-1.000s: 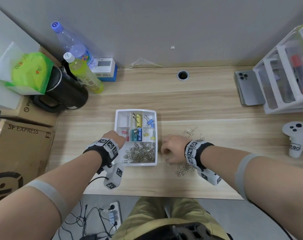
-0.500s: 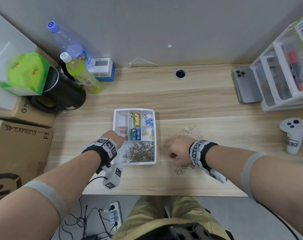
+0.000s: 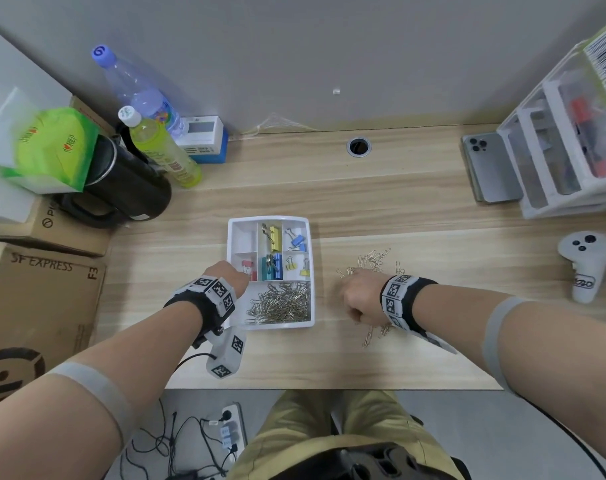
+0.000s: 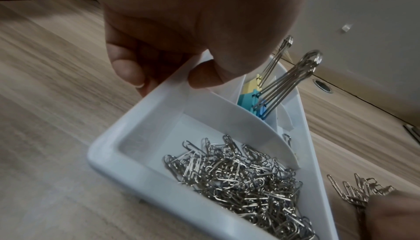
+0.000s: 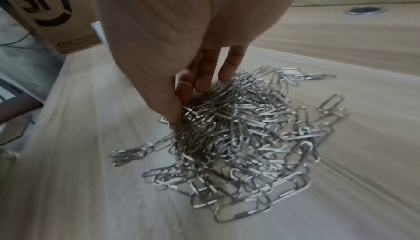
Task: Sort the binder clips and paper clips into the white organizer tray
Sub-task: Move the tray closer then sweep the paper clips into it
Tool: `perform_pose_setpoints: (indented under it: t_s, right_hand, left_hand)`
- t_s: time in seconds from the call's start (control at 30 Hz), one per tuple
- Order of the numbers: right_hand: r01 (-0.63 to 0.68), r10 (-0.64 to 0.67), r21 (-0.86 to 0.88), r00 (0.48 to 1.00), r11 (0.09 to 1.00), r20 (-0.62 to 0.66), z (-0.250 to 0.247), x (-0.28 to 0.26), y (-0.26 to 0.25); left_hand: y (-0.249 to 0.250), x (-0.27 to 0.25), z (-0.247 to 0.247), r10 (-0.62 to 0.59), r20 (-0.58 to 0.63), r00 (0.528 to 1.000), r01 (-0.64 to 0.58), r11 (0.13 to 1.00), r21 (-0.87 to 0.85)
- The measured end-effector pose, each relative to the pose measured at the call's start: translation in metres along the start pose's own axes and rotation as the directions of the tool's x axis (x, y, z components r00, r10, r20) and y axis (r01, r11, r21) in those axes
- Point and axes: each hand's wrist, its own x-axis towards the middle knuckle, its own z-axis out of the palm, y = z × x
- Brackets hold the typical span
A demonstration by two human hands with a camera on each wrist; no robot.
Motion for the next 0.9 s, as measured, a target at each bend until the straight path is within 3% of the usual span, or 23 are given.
perform_pose_setpoints:
  t_s: [0.17, 0.3, 0.47, 0.67, 0.8, 0.9]
  right_hand:
    - [0.074, -0.058, 0.107, 0.987, 0.992, -0.151, -0.001, -0.012, -0.001]
    - [0.055, -0.055, 0.058, 0.998, 0.997, 0.003, 0.009, -0.009, -0.018]
    - [0.042, -0.042, -0.001, 0.999, 0.999, 0.015, 0.018, -0.008, -0.021]
    - [-0.096, 0.103, 0.081, 0.991, 0.992, -0.084, 0.002, -0.019, 0.005]
    - [-0.189, 0.232, 0.203, 0.949, 0.961, -0.215, 0.005, -0.025, 0.018]
    - [-0.259, 0.288, 0.159, 0.938, 0.953, -0.195, 0.006, -0.024, 0.019]
  left_hand:
    - [0.000, -0.001, -0.001, -0.006, 0.014, 1.000, 0.005, 1.000, 0.015]
    - [0.001, -0.001, 0.001, -0.006, 0.008, 1.000, 0.006, 1.000, 0.015]
    - [0.000, 0.000, 0.003, -0.009, -0.002, 1.000, 0.010, 1.000, 0.023]
    - [0.001, 0.001, 0.003, -0.015, -0.001, 1.000, 0.015, 1.000, 0.017]
    - [0.001, 0.000, 0.002, -0.010, -0.002, 1.000, 0.010, 1.000, 0.027]
    - [0.001, 0.001, 0.003, -0.005, -0.006, 1.000, 0.005, 1.000, 0.028]
